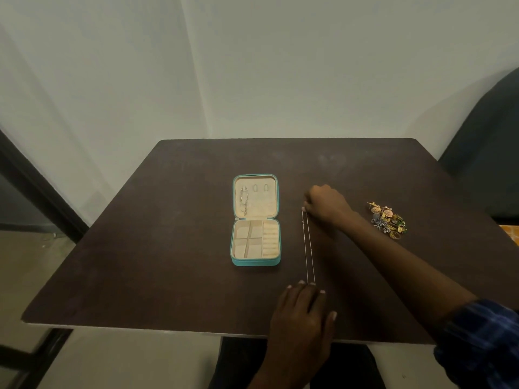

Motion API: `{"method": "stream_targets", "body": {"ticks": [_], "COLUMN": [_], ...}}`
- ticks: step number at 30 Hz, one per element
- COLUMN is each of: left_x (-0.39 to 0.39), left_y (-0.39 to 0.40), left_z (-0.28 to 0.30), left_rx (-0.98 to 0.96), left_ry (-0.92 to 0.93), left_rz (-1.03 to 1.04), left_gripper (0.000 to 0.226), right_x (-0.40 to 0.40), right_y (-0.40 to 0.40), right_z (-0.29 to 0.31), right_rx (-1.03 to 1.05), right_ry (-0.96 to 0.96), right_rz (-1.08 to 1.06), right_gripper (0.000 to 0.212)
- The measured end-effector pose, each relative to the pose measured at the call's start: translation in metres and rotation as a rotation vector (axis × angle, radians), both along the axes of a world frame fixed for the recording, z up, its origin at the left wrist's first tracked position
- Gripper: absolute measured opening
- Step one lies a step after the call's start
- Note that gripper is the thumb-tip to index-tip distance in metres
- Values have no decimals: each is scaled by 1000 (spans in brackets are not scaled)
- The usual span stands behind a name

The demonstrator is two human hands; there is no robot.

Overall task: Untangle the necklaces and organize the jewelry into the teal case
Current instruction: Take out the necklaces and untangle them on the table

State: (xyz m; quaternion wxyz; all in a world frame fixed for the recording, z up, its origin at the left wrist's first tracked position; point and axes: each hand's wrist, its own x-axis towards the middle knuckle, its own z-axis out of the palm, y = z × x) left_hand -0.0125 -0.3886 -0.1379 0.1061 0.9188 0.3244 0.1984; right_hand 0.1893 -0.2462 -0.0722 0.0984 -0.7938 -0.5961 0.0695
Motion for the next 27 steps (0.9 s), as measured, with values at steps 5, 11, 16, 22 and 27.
{"method": "stream_targets", "body": {"ticks": [5,11,16,22,27], "left_x": [-1,-4,-17,-31,-24], "left_y": [0,3,28,91,134], "left_z": [-7,-2,12,40,58], "left_rx": [78,120,187,281,148], "left_ry": [-25,-177,-359,-295,-174], "left_rz": [27,63,197,458,566], "left_gripper": [41,42,31,26,26], "right_x": [0,1,-21,-65,-97], "right_y": [-2,-5,-9,4,21], "right_z": [0,5,26,39,32], "right_rx": [6,69,430,586,508], "right_ry": [15,5,-13,-39,-52], "right_rz": [-6,-45,-94,49,35], "right_gripper": [18,20,18,18,21]}}
